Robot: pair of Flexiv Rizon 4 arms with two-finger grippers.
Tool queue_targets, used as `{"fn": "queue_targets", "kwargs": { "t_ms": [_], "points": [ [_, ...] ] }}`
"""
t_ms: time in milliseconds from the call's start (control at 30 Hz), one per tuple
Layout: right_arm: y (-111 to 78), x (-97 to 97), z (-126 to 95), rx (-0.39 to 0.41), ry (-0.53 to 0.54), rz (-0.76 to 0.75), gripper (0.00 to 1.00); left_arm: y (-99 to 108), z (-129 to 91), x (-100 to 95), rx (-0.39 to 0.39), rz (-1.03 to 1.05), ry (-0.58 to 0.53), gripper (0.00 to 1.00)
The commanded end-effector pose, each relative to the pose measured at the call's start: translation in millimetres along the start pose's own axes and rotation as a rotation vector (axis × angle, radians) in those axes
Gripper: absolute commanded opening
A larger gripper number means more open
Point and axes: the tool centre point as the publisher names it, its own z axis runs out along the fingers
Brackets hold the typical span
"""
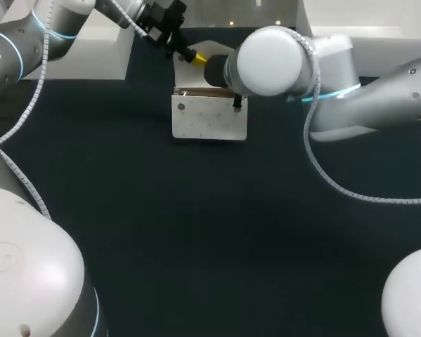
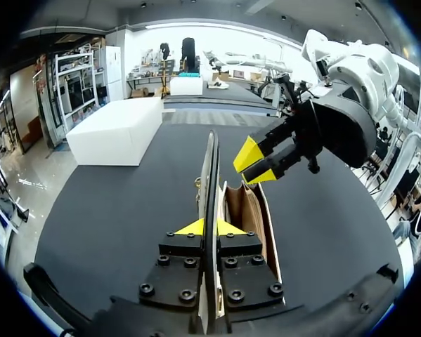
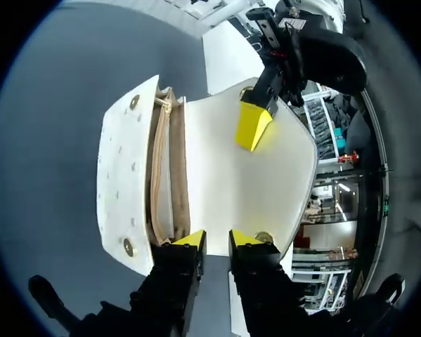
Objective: Pick up the bag, open it, inspect its contents, close it, and place it on the opposite side
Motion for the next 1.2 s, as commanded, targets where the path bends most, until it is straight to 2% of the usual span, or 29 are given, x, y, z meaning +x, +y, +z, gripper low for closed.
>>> {"fn": "queue_targets", "kwargs": {
  "t_ms": [33, 133, 200, 233, 300, 367, 400, 467, 633, 733, 833, 1200],
  "points": [
    [-5.8, 6.1, -20.4, 0.002, -0.059, 0.001, 0.25, 11.3, 13.9, -17.2, 0.021, 0.005, -0.023, 0.0],
    [-7.2, 8.7, -22.7, 0.01, -0.061, 0.0, 0.25, 18.5, 18.7, -29.7, 0.02, 0.012, -0.062, 0.0],
    [-8.5, 11.8, -21.8, 0.016, -0.053, 0.002, 0.24, 20.3, 19.3, -33.8, 0.042, 0.039, -0.074, 0.0],
    [-9.0, 13.7, -20.8, 0.017, -0.046, 0.004, 0.24, 21.1, 19.6, -35.9, 0.017, 0.056, -0.112, 0.0],
    [-9.6, 17.9, -17.9, 0.02, -0.031, 0.006, 0.21, 22.1, 20.5, -37.8, 0.033, 0.087, -0.13, 0.0],
    [-9.8, 21.9, -15.0, 0.019, -0.018, 0.008, 0.16, 23.3, 21.0, -40.2, 0.003, 0.121, -0.182, 0.0],
    [-9.7, 25.0, -12.9, 0.021, -0.008, 0.007, 0.07, 24.6, 22.1, -42.1, 0.01, 0.142, -0.199, 0.0],
    [-10.2, 28.8, -10.4, 0.02, 0.007, 0.009, 0.0, 27.0, 23.7, -45.0, 0.0, 0.174, -0.237, 0.0],
    [-12.4, 38.8, -4.3, 0.016, 0.03, 0.017, 0.0, 37.0, 29.9, -47.9, 0.024, 0.23, -0.277, 0.0],
    [-12.8, 47.6, 2.9, 0.008, 0.065, 0.033, 0.0, 43.1, 33.9, -48.0, 0.011, 0.247, -0.302, 0.0],
    [-10.5, 54.3, 10.3, -0.068, 0.155, 0.042, 0.0, 47.0, 36.6, -47.8, 0.0, 0.256, -0.314, 0.0],
    [-10.5, 54.3, 10.3, -0.068, 0.155, 0.042, 0.0, 47.4, 36.6, -47.8, 0.0, 0.255, -0.314, 0.0]
  ]
}}
